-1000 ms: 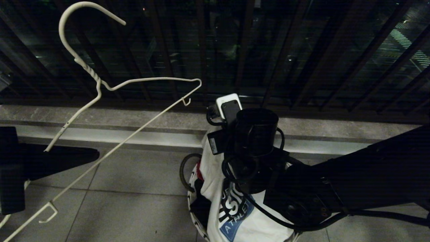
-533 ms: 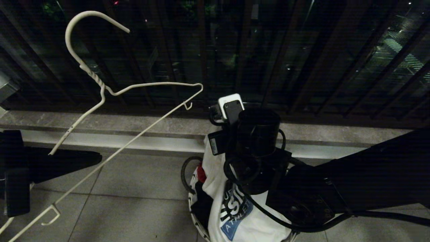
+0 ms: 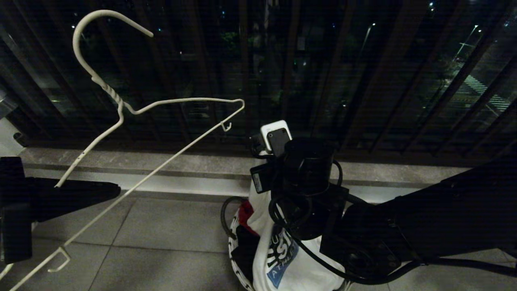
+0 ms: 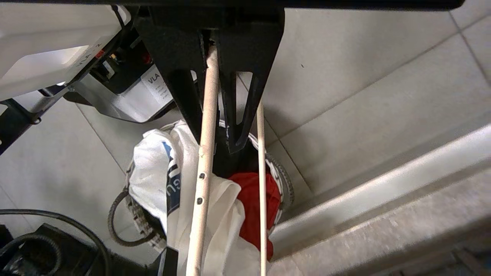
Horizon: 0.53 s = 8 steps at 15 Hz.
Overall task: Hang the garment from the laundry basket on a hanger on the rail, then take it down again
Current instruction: Pick up clothes from the basket
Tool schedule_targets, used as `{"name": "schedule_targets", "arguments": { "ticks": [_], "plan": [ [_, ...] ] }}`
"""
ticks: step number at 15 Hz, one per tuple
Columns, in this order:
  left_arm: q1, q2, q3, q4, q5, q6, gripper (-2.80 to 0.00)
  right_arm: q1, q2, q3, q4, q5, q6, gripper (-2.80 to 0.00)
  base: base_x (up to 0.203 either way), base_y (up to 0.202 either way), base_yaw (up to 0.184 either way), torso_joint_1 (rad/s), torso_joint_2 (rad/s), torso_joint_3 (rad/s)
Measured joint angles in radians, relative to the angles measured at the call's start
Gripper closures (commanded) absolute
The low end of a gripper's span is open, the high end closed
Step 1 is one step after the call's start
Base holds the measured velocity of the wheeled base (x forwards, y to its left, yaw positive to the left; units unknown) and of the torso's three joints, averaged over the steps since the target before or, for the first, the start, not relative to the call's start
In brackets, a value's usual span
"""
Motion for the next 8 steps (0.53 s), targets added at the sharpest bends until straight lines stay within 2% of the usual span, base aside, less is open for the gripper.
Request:
{"name": "schedule_targets", "arguments": {
  "ticks": [8],
  "plan": [
    [0.000,-0.005,0.001,-0.001,0.000,0.000,0.00,-0.001,0.008,0.026,-0.025,0.002,0.002,0.00,0.000,0.000,0.000,-0.001,0.00,0.203]
  ]
}}
